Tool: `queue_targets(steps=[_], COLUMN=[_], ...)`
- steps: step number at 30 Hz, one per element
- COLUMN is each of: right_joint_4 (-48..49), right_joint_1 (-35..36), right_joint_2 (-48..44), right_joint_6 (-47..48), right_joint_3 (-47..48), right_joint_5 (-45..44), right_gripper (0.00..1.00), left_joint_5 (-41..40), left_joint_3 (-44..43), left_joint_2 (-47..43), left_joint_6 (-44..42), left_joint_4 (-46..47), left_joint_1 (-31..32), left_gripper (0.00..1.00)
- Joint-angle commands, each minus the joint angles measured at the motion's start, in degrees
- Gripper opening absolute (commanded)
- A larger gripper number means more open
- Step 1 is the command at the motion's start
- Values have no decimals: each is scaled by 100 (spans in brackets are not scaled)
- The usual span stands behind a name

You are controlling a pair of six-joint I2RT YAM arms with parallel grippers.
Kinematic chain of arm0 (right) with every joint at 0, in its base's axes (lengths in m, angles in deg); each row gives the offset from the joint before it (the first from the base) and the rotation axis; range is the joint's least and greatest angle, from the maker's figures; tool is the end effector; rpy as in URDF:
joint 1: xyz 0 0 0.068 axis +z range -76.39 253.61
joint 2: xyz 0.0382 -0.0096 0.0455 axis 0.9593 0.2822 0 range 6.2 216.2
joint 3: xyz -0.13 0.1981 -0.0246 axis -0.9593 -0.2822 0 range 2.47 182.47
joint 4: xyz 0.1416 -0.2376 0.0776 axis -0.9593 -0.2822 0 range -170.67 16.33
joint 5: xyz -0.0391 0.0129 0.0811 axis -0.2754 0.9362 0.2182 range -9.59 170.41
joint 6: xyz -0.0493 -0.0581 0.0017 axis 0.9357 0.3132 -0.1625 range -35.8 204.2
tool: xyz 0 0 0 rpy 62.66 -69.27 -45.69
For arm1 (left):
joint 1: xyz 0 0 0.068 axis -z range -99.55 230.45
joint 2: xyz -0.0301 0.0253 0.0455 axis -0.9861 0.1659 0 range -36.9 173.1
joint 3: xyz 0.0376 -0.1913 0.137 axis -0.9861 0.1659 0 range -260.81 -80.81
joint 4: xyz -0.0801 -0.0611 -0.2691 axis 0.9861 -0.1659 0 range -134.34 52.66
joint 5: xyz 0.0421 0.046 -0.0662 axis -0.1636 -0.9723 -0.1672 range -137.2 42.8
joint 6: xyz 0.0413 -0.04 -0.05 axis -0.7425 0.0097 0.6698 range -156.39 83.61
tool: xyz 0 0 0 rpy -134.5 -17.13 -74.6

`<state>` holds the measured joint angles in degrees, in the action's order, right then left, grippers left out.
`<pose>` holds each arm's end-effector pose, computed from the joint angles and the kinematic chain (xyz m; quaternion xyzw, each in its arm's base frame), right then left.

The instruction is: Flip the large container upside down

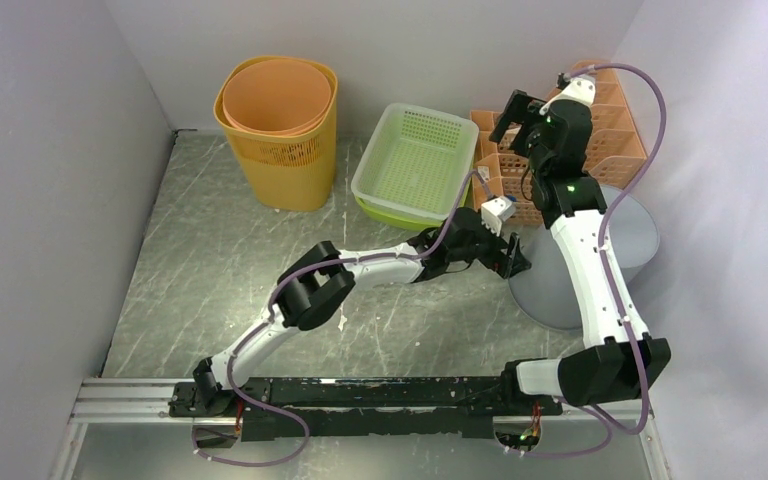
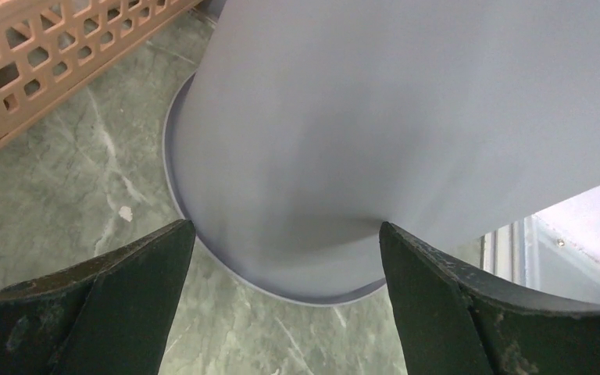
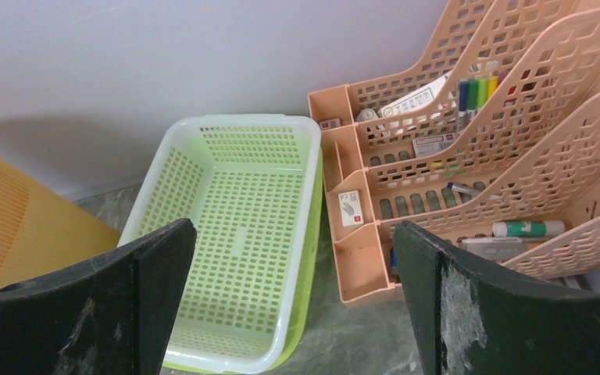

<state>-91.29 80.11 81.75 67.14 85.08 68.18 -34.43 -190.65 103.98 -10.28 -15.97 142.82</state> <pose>0.3601 0.0273 0.4023 0.1381 0.7554 0.0495 0.6387 0.2640 -0.5350 0.1454 0.3045 0.6994 -0.5081 0.3999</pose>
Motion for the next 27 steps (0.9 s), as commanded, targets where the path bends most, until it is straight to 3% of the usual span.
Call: queue_targets(steps=[1,7,10,14,17,27], right_joint_4=[65,17,133,188,247,239], right_joint_1=[-81,-92,-93,-89,-80,-86], right_joint_2=[-145,33,71,179,227,245], right_joint_6=[100,106,10,-92,-150,-93], right_joint_3=[103,78,-103,-228,-309,-460], right_joint_5=[-70,176,302,477,627,798], right_gripper=[100,100,100,100,100,100], left_joint_5=[157,-551,-942,-1415,-1431,-1402], left_joint_3=[320,1858,2224,1982,1627,655], left_joint_2=[-440,-1979,-2802,-3661,-4084,-4369], left_joint_6=[-327,-1131,-1510,-2211,-2615,-3254], left_joint_4=[-285,-1331,-1967,-3039,-3616,-3876], left_joint_1=[-12,-43,-69,-325,-904,-3038], left_gripper=[100,100,100,99,99,94])
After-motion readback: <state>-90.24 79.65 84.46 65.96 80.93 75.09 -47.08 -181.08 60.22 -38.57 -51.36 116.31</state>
